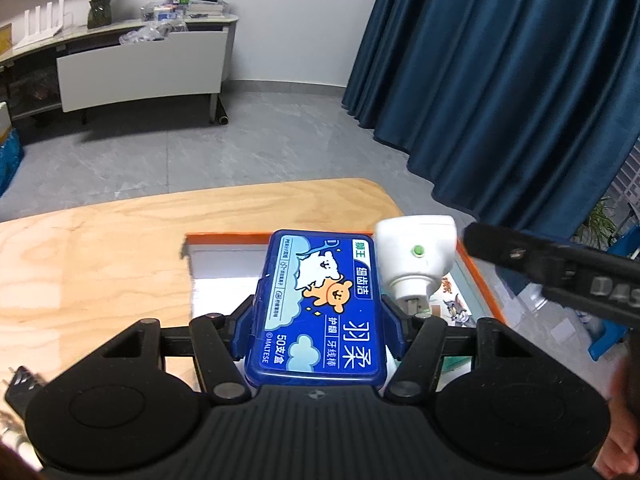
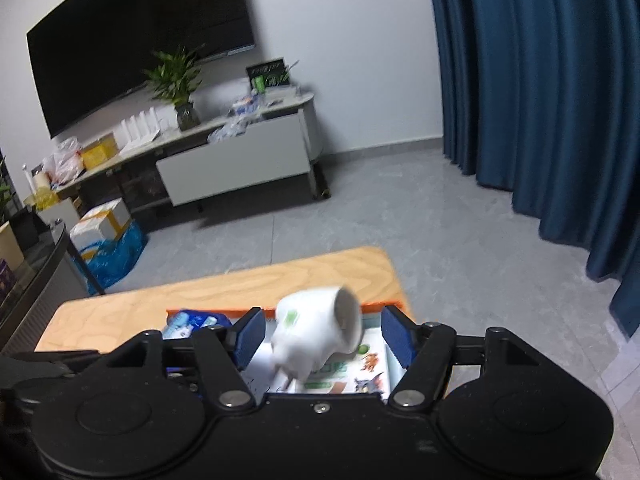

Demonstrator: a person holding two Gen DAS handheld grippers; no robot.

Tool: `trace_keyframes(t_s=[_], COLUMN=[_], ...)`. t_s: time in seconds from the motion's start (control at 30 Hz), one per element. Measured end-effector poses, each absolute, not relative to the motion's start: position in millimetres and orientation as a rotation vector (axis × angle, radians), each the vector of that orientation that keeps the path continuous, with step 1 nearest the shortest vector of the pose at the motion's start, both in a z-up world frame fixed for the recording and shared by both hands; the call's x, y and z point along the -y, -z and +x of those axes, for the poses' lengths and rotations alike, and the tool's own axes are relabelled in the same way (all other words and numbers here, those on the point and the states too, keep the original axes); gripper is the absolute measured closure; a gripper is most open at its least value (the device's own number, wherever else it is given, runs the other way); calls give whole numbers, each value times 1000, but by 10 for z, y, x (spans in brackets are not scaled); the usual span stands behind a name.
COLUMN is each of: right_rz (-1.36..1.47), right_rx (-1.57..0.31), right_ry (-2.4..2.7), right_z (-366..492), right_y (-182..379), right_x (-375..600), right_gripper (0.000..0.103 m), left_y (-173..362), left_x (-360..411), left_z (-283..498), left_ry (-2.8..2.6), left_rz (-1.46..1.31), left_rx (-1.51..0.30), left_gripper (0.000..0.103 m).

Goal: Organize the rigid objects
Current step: 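Lower the blue box and heater into the tray and open both tools, then grasp the glass refill bottle with the left tool while the right tool grasps the black charger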

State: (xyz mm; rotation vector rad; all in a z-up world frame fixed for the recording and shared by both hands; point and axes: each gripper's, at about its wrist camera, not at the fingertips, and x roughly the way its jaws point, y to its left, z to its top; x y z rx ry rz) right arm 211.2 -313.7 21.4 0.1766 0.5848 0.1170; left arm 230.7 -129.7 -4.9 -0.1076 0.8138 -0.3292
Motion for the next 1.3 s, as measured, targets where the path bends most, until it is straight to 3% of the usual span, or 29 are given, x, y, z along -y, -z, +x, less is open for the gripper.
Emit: trace_keyframes(t_s=[0.1,0.13,0.2,0.7,1.0,1.1,1.3], right_rz=[167,165,156,127,118,116,98], right_rx=[-562,-556,-539,-537,-557,-564,-578], right_ry=[-112,-111,-110,-195,-263,-280,-302], right_z=[2026,2003,1936,1541,1354,1314,1278], right_y=[-295,-320,-374,-497,-469,-452,-410], right_x=[3157,3167,3158,2732,2371,2294,2179], right_gripper=[25,24,24,22,21,21,21], left_y=[90,90,69,-166,300,433,606], left_x=[1369,1378,1343,795,-91,-141,-98], left_z=[2372,2377,2350,1675,1492,1467,1582], left_ry=[360,359,348,224,-38,-49,-50], left_rz=[-107,-107,-118,-166,-201,-160,-96], left_rx=[-837,-836,-820,-731,-770,-771,-762], left_gripper=[38,30,24,18,12,4,1])
